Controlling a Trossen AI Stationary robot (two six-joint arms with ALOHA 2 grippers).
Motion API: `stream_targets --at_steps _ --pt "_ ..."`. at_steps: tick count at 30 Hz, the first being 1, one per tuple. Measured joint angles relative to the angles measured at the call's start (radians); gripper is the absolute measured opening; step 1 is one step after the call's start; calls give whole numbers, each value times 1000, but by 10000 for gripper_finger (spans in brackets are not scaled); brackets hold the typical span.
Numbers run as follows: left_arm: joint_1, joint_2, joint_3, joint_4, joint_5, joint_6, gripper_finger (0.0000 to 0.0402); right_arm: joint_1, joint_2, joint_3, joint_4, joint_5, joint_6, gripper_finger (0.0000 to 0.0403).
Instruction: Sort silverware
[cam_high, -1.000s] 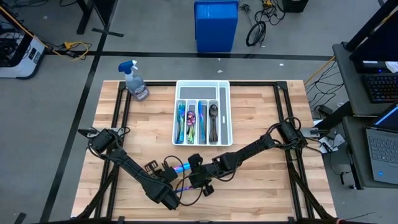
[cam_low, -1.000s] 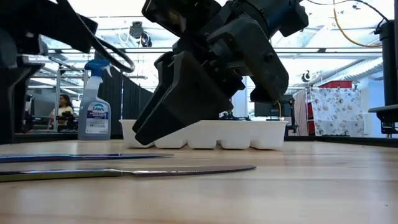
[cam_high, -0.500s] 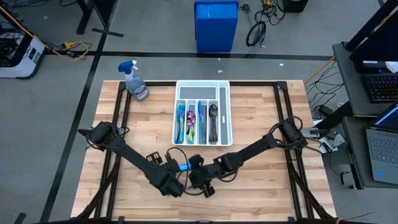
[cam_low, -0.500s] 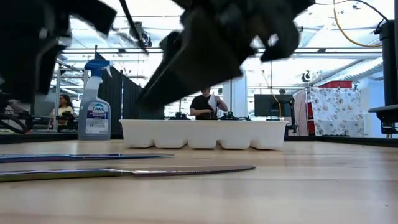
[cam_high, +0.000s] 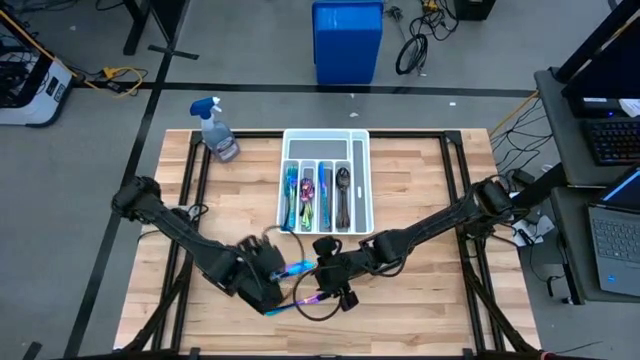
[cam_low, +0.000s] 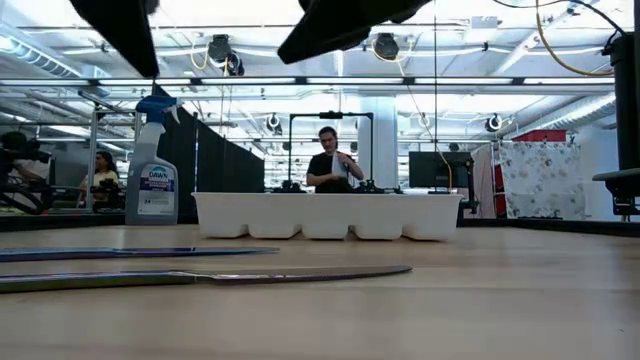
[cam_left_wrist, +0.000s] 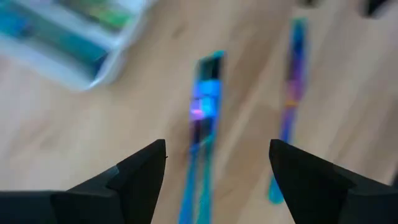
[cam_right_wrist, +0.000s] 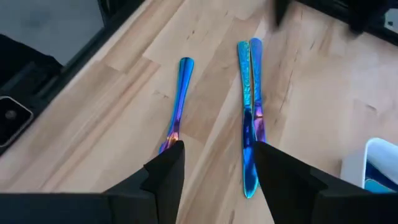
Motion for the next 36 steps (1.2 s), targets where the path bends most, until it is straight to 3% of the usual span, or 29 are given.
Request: stream_targets --at_steps 3,10,13,17,23,28,32,36 --pt "0 74 -16 85 18 86 271 4 -3 0 -46 -2 5 176" --pt "7 250 -19 35 88 59 271 20 -3 0 -147 -4 24 176" --pt "-3 263 -19 140 82 63 271 25 -3 0 -149 -4 24 176" --pt "-9 250 -18 103 67 67 271 40 -3 0 -165 -3 23 176" --pt "-8 141 -19 -101 16 58 271 59 -3 0 -170 -4 14 176" --pt "-13 -48 -19 -254 -151 8 271 63 -3 0 -176 -3 13 176" --pt "-13 -194 -94 -217 -282 6 271 60 -3 0 -176 -3 18 176" --pt "-34 -331 -322 29 -270 -19 271 57 -3 0 -195 -3 37 176"
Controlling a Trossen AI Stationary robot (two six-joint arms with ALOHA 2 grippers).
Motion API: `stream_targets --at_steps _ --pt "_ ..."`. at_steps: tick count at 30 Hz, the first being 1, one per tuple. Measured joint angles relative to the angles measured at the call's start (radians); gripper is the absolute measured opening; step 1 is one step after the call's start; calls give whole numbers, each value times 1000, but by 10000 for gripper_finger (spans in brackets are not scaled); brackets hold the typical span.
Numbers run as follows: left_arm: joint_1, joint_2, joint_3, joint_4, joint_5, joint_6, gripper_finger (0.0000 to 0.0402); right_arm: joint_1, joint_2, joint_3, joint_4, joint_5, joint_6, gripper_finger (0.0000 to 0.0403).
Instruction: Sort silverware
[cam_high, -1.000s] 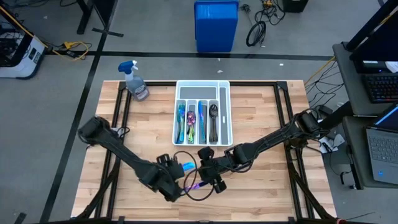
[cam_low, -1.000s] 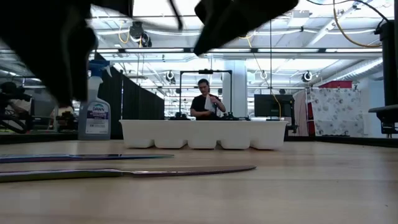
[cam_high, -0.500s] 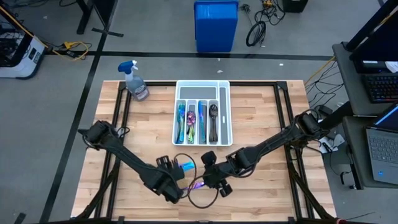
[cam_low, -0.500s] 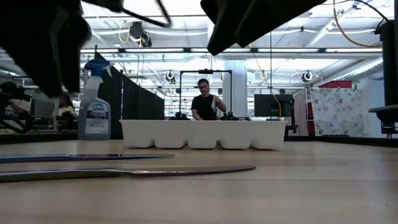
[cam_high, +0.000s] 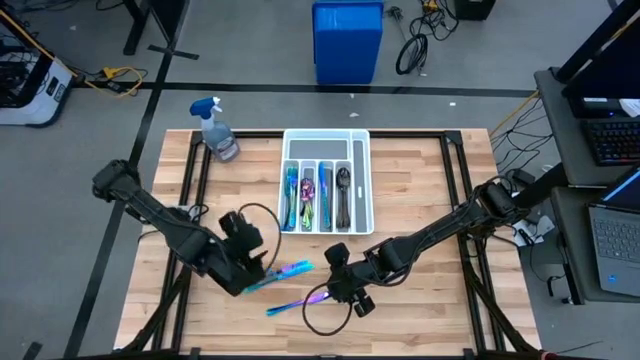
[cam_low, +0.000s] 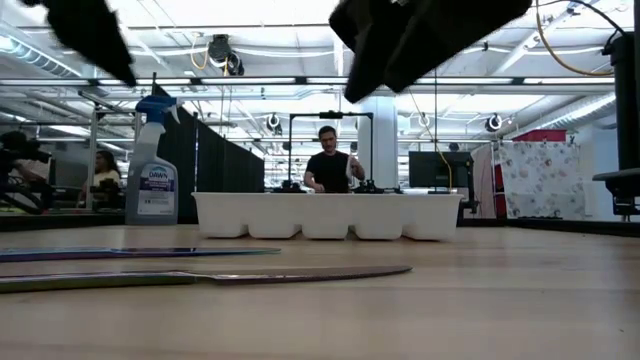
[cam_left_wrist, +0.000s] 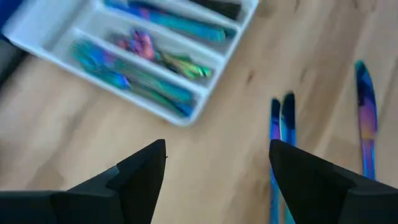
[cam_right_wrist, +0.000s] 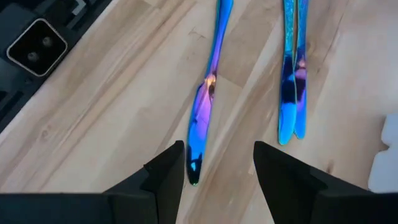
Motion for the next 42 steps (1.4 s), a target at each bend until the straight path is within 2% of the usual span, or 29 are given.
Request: stream_targets --at_steps 4,6,11,16,23,32,36,42 --pt "-47 -66 -166 270 86 -55 271 -1 0 0 -50 2 34 176" --pt "-64 -64 -210 333 104 -93 271 -4 0 0 -64 1 34 176" --pt "-73 14 -224 403 226 -132 271 -22 0 0 -63 0 36 176" --pt "-78 114 -223 543 349 -133 271 -32 0 0 -64 3 48 176" --pt "-80 207 -214 528 422 -159 271 -34 0 0 -64 0 59 176" --pt "-74 213 -212 461 462 -192 271 -34 0 0 -63 1 65 176" --pt "-48 213 -212 401 462 -176 271 -37 0 0 -49 1 56 176" --pt "15 213 -212 391 455 -60 271 -54 0 0 -4 1 50 176"
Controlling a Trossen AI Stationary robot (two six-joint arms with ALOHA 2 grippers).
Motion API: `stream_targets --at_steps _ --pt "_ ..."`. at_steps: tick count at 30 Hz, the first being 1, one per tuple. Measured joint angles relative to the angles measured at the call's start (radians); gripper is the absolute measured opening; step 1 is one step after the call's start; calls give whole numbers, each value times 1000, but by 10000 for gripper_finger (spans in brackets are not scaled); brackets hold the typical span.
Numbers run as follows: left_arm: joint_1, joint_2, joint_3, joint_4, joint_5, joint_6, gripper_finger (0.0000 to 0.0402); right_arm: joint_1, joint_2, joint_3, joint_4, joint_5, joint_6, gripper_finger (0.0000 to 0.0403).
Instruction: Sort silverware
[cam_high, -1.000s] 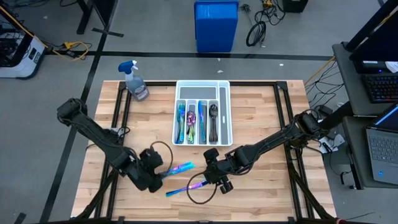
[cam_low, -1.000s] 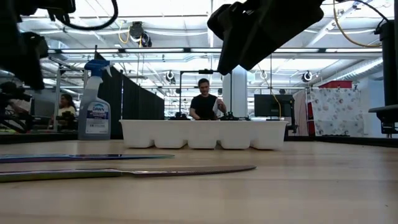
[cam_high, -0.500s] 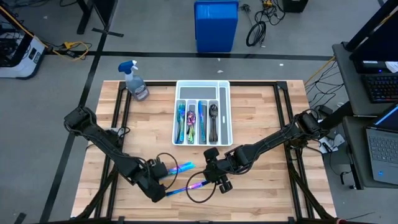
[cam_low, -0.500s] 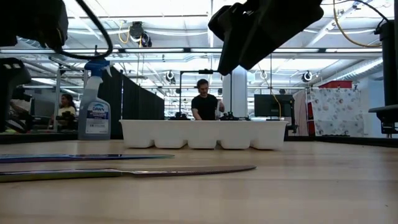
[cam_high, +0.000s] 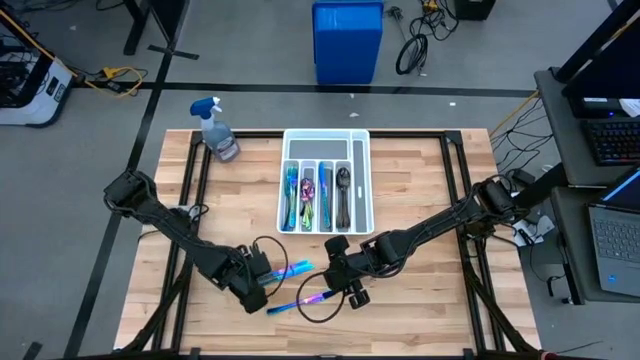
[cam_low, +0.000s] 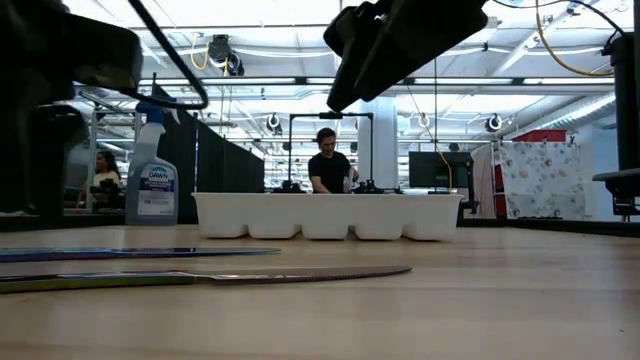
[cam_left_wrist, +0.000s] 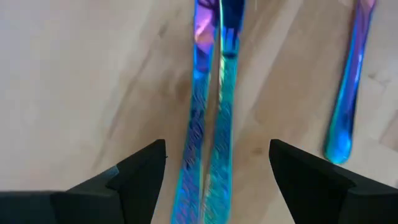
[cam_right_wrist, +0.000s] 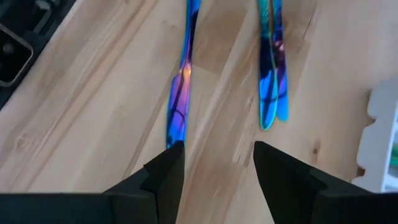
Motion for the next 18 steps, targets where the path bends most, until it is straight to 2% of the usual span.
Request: stream_targets --at_steps 8,13,18 --pt "52 59 0 -5 12 107 271 -19 0 0 6 1 12 176" --pt "65 129 6 21 43 113 271 -19 0 0 9 1 12 176" --pt "77 148 7 23 40 111 271 -19 0 0 9 1 8 176"
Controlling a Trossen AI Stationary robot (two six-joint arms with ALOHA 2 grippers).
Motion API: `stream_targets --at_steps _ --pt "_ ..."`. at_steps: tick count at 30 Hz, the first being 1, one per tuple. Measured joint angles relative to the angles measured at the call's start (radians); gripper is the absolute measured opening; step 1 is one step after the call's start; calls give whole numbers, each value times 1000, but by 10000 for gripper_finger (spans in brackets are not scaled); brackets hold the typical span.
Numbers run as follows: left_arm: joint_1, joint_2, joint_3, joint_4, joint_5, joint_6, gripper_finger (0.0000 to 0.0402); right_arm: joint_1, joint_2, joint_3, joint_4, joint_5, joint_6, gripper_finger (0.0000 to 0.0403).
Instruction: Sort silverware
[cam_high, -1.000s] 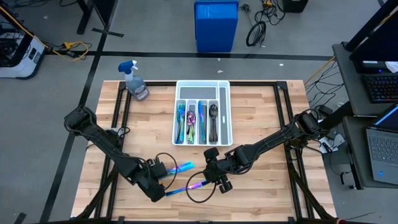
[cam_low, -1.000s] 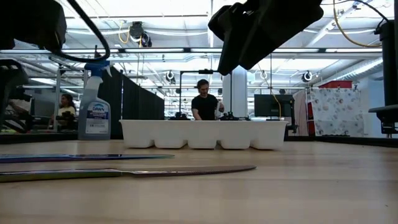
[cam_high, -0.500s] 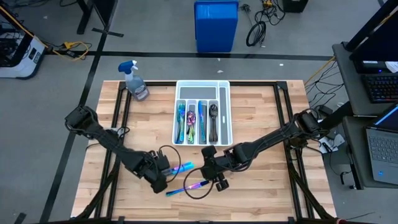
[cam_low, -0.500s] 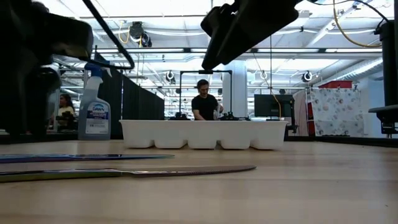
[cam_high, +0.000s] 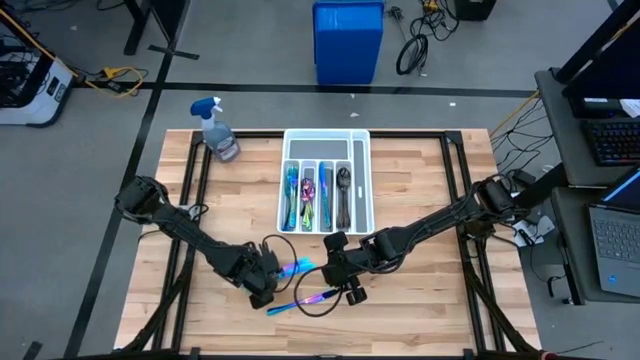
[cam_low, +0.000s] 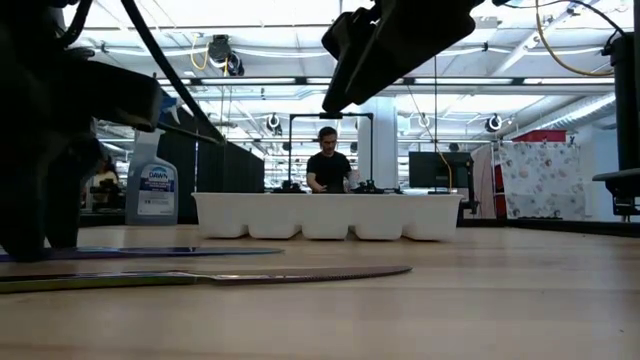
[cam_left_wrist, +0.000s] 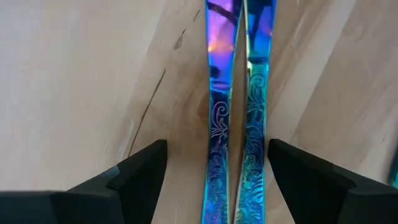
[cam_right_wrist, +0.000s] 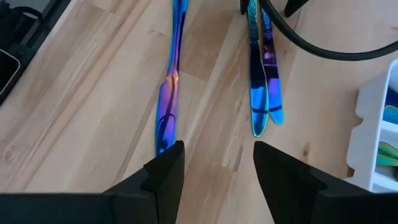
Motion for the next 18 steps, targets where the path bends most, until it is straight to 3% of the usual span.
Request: stream_targets --at_steps 10,18 --pt "5 5 18 -29 9 1 265 0 0 0 -1 0 -3 176" --pt "6 6 18 -60 9 1 172 0 0 0 -1 0 -1 176"
